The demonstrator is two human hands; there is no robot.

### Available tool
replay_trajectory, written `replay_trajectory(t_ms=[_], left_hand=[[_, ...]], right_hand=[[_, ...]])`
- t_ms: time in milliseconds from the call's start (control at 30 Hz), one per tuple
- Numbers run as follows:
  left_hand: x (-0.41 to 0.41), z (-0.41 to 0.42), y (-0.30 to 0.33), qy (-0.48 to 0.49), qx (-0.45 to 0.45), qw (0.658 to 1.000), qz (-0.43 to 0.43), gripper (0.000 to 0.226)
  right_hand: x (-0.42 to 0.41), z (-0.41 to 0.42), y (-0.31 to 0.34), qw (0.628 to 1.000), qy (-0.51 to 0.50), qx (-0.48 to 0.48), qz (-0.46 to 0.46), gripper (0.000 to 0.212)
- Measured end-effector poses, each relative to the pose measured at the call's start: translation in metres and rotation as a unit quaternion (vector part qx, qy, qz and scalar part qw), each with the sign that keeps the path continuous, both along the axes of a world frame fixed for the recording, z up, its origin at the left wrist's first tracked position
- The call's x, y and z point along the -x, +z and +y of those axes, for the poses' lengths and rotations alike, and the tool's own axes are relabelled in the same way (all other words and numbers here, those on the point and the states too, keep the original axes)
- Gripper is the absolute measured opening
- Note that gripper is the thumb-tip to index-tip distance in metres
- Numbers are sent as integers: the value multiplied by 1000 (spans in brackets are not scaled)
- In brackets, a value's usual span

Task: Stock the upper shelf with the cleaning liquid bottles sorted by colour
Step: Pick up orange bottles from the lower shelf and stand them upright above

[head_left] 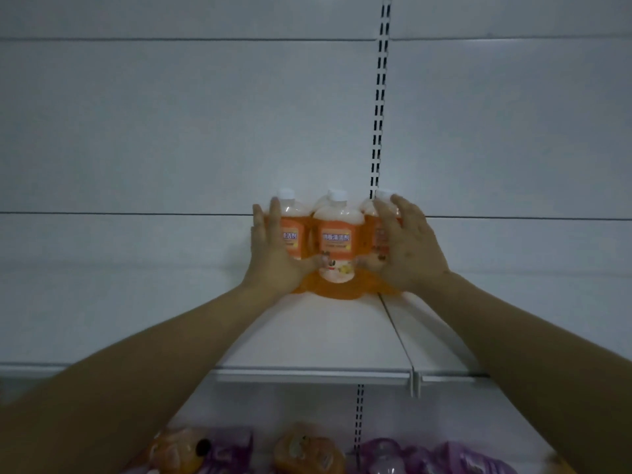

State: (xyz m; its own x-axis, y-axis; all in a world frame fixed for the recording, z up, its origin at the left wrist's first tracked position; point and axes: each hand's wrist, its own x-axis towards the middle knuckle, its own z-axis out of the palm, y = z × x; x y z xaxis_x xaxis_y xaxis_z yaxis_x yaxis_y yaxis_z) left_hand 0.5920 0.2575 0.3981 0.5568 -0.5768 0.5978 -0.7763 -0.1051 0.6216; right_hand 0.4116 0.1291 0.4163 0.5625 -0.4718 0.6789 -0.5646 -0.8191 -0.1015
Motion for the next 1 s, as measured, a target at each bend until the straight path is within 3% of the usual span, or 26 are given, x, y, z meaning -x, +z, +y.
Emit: replay_trajectory(t_ms=[100, 200, 367, 533, 667, 833, 933, 1000], left_hand=[[15, -5, 0, 28, -53, 998, -24, 126], [19, -13, 0, 67, -73, 995, -25, 126], [18, -13, -4, 136, -103, 982, -78, 120], [25, -19, 0, 160, -143, 947, -239, 116], [36, -32, 3, 190, -154, 946, -212, 112], [47, -40, 5, 210, -144, 946, -200, 113], [37, -31, 3, 174, -78, 966, -172, 115], [24, -23, -1, 166, -24, 981, -95, 121]], right_hand=[[15, -15, 2, 986, 19, -144, -76, 108], [19, -26, -2, 966, 73, -242, -57, 103], [28, -37, -6, 957, 116, -256, -75, 97], [29, -43, -5, 945, 156, -275, -82, 98], [24, -43, -7, 939, 173, -283, -91, 112], [27, -48, -6, 945, 156, -277, -72, 110], [27, -46, -3, 951, 144, -263, -75, 115], [24, -41, 0, 960, 124, -234, -88, 118]])
